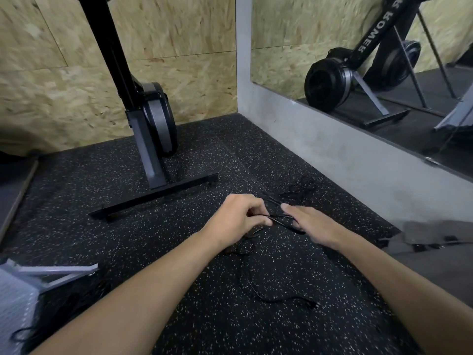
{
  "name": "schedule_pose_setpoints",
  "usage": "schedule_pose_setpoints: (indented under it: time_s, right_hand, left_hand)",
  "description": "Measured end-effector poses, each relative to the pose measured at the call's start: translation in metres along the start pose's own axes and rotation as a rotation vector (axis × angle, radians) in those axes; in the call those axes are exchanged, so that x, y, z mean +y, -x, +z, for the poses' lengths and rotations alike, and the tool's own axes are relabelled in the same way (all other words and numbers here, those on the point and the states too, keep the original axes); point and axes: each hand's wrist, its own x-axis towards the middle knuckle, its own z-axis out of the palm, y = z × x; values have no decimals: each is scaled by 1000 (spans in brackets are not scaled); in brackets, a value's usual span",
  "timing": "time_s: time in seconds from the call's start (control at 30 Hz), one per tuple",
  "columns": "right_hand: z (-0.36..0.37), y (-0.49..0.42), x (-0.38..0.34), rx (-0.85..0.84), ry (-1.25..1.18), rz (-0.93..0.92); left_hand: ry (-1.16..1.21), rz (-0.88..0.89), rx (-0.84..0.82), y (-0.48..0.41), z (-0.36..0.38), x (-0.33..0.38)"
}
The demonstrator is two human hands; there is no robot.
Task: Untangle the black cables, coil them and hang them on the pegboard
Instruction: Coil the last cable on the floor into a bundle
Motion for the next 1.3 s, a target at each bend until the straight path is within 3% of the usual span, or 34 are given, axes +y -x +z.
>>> schedule_pose_setpoints:
  time_s: [0.1,0.27,0.5,0.67,0.77,0.87,1.0,1.07,1.2,1.3]
  right_hand:
    - [4,7,0,-135,28,-63]
    - [4,11,-9,-192,104,-232]
    - [9,8,-2,-224,182,-254]
    - [0,4,7,-131,-7,-211]
    - [-8,4,12,-78,-184,-167]
    - [-10,3,12,-94,-341,-138]
    - [-9,3,10,-145,-496,-142]
    - [-11,3,10,-97,-448,-169]
    - [-14,3,17,75,23,-324]
    - [-9,3,18,79,24,-389]
  left_hand:
    - [-1,18,45,0,-2,-1]
    - [-69,11,78,0,-5,-4]
    - [-90,17,76,1,-6,-5]
    - [-74,-60,147,3,-13,-19]
    - [78,-244,-17,9,-14,-33]
    - [57,-311,-156,14,-6,-40]
    - [60,-328,-56,12,-1,-34]
    - [164,-355,1,7,-4,-31]
    - [602,-411,129,-4,-10,-15]
    - [821,-447,202,-9,-10,-2]
